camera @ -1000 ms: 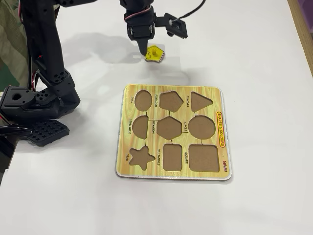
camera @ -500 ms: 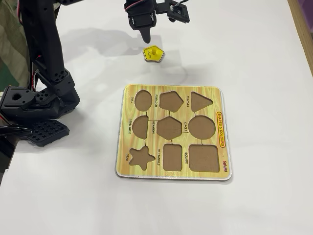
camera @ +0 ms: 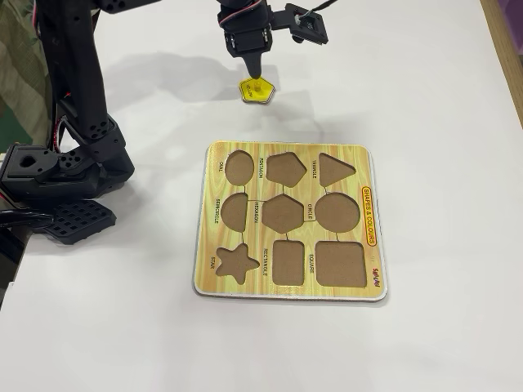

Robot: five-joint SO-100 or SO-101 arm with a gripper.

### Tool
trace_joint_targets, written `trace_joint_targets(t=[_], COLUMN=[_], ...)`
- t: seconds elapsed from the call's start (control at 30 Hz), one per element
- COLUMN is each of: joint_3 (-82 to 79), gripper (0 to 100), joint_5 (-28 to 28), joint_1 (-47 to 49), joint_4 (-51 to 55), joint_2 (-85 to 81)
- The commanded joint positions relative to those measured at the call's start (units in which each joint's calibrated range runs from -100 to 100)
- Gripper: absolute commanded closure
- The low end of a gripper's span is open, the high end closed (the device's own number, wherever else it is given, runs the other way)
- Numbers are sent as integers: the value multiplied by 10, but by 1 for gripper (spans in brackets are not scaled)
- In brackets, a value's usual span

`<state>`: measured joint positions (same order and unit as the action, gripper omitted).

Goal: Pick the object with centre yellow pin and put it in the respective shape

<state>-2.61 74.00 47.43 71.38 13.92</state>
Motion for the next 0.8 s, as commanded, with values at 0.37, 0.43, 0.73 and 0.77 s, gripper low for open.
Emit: trace_joint_targets(t=[0.37, 0.43, 0.73, 0.77], joint_3=[28, 28, 20, 20], gripper=[93, 93, 94, 94], joint_5=[-4, -4, -4, -4], joint_1=[1, 1, -7, -8], joint_4=[-54, -54, -60, -63], joint_2=[39, 39, 41, 41])
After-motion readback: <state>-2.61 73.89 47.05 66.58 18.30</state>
